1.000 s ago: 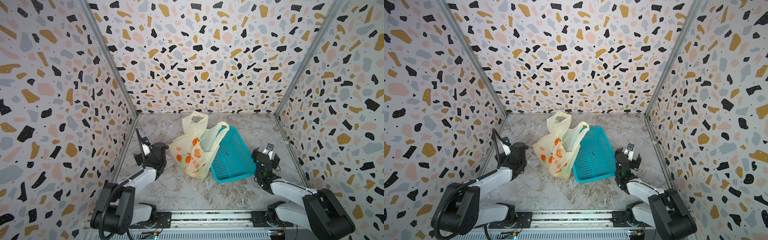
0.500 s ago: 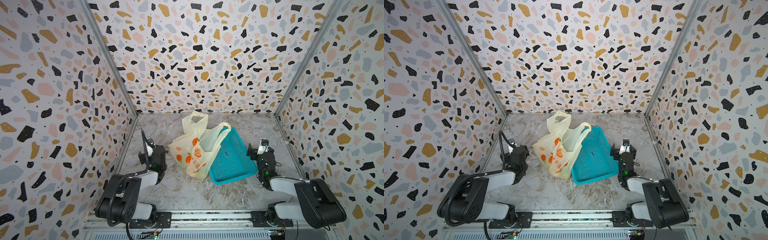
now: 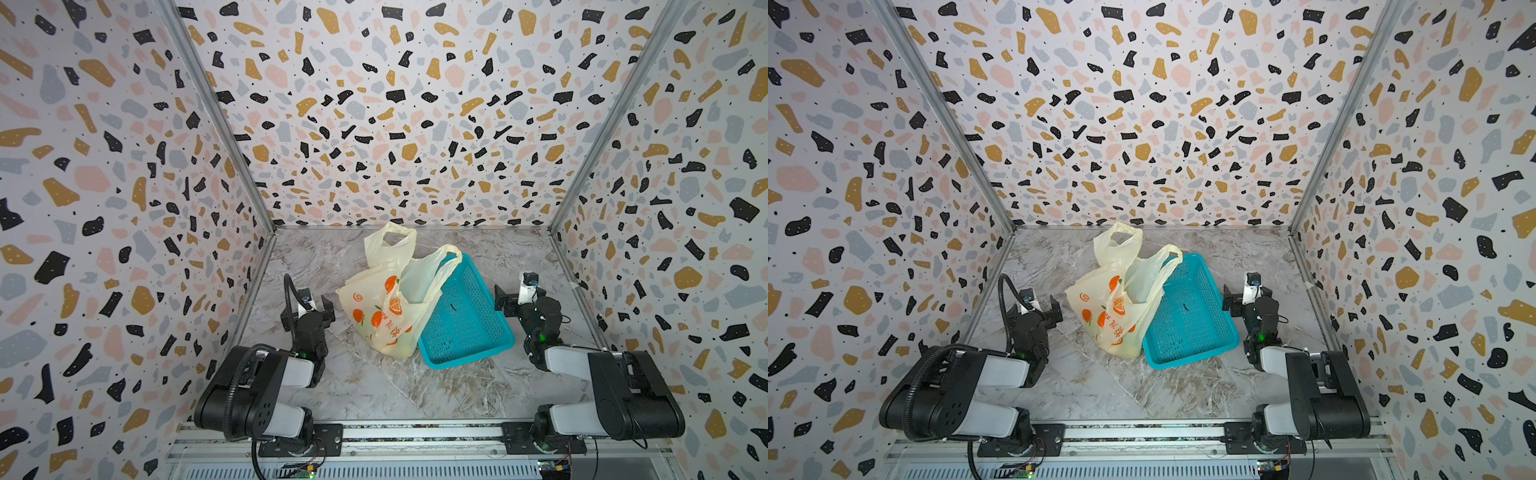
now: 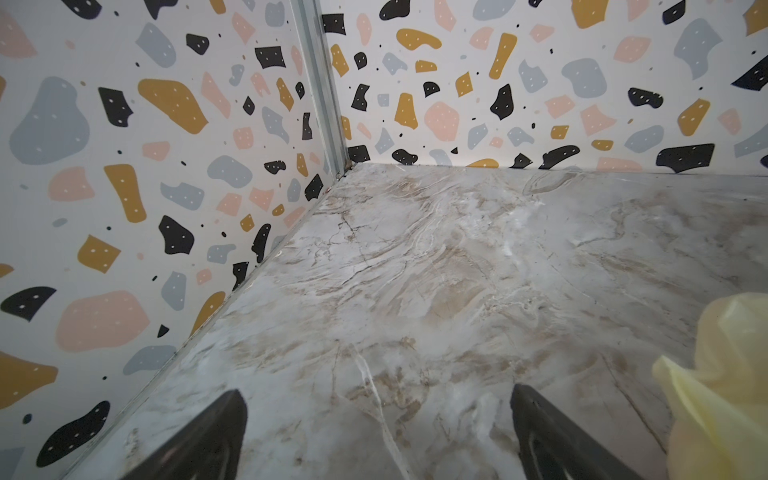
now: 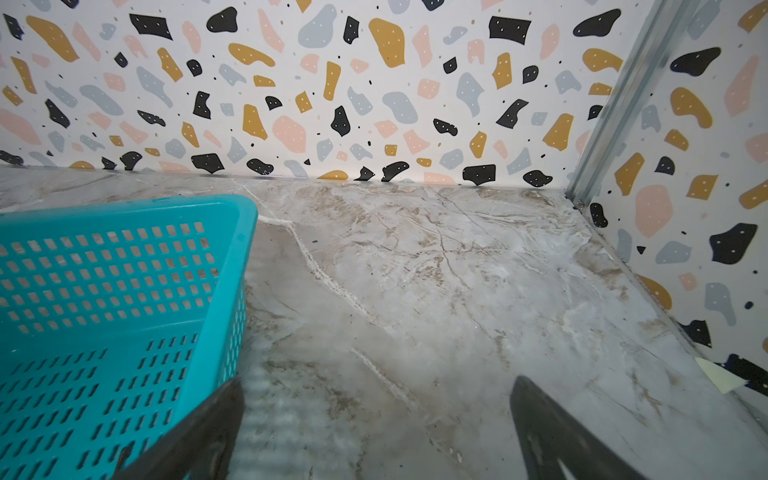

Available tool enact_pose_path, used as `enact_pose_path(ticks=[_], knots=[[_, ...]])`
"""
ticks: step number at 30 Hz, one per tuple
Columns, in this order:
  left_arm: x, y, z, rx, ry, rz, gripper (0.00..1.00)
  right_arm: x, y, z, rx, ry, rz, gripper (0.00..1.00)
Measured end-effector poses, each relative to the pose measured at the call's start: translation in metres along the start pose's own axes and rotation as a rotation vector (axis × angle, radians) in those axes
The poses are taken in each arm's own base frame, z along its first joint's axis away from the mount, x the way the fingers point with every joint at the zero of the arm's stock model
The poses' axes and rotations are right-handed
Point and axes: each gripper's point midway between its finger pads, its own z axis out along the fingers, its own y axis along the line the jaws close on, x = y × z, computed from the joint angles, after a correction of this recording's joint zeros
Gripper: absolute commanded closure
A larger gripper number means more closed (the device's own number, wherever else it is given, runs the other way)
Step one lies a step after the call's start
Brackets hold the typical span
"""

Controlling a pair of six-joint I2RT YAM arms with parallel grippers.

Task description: Place the fruits into the plastic bag

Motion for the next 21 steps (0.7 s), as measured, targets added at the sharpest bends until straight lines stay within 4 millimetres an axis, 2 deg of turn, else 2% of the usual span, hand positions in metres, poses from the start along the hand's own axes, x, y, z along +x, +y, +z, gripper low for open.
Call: enact_pose_path(ticks=[4,5,8,21], knots=[[-0.003,-0.001,0.0,0.007,-0.011,-0.003,0.0,0.0,-0.001,-0.015,0.004,-0.109,-0.011,0.06],[-0.003,-0.002,0.0,0.01,-0.012,-0.004,0.01,0.001,-0.001,-0.014,-0.002,-0.106,-0.015,0.01],[-0.004,-0.002,0.0,0.011,-0.014,-0.004,0.01,0.01,0.002,-0.009,-0.034,-0.064,-0.029,0.01],[-0.004,-0.002,0.0,0.01,-0.014,-0.004,0.01,0.009,0.005,-0.005,-0.063,-0.061,-0.036,0.01]])
